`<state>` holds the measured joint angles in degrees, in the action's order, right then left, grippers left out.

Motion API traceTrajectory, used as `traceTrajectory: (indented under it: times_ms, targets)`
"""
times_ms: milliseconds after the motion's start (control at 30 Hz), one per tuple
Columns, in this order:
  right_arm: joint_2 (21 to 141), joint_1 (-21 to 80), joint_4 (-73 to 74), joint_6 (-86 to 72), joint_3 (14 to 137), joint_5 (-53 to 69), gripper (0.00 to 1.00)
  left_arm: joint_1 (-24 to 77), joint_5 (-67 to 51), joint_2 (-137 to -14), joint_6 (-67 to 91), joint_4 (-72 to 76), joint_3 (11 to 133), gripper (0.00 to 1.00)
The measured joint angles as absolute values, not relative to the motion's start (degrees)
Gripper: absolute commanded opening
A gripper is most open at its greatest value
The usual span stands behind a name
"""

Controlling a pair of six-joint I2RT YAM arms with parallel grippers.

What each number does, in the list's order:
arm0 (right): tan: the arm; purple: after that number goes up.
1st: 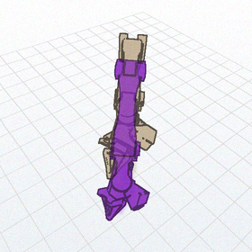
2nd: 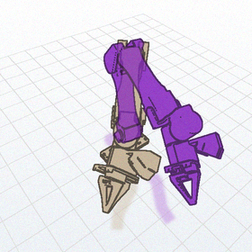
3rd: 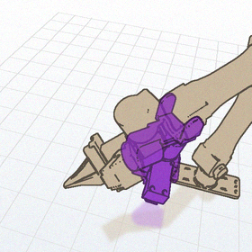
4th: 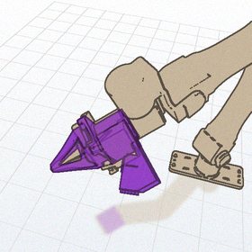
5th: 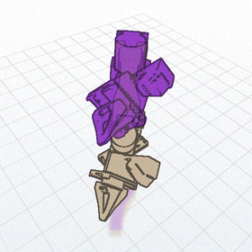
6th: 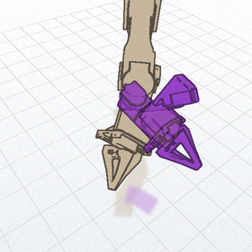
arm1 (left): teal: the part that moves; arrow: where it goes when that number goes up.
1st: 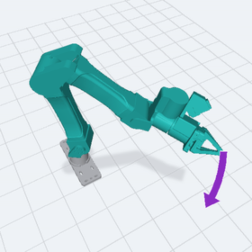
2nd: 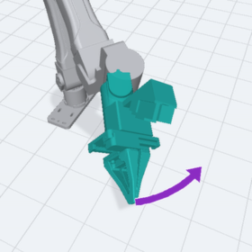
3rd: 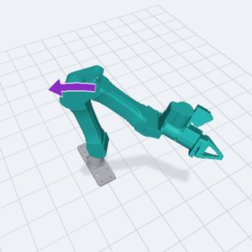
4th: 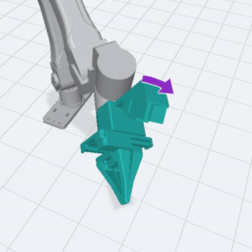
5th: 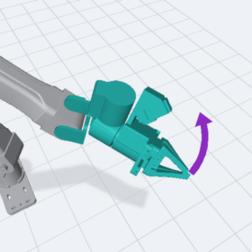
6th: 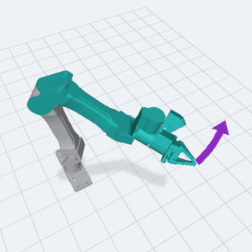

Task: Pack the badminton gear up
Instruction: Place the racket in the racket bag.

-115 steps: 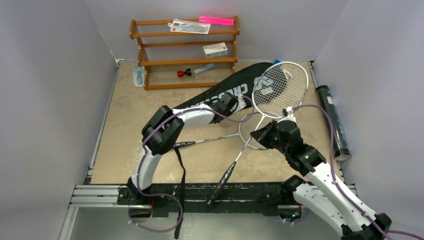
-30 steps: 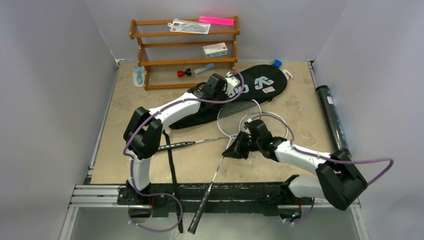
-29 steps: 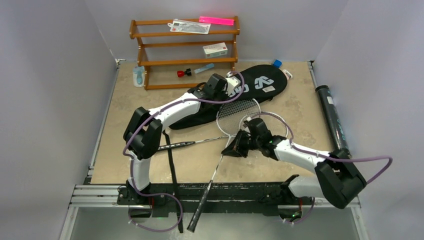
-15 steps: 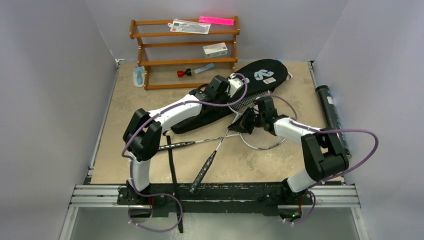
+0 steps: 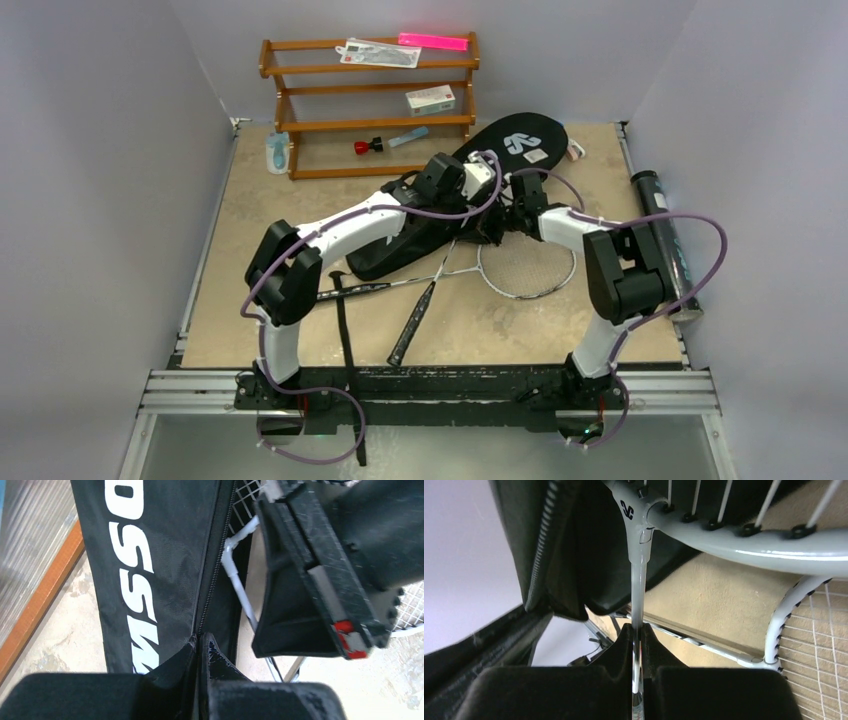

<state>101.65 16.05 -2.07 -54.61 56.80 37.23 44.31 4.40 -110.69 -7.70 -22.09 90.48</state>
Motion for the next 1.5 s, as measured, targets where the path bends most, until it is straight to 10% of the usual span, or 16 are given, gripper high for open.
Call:
traceTrajectory:
  times_ms: [633,800,1133,1500]
  targets:
    - [113.32,8.62,-10.7,-56.73,65.8,35.75,0.07,45.04,4.21,-110.24,-8.12,-23.4,90.48,0.0]
    - [114.26,8.64,-17.85,-57.76,65.19,35.44,0.36,45.15,3.4,-110.13,-8.08,-23.46,90.54,0.0]
    - [112.36,8.82,-33.19,-60.07,55.24,35.4,0.55,45.17,3.25,-110.48,-7.03,-25.21,91.35,0.0]
    - [106.52,14.72,-47.79,-65.28,40.05,32.14,0.49,45.12,0.62,-111.5,-4.34,-26.15,92.92,0.0]
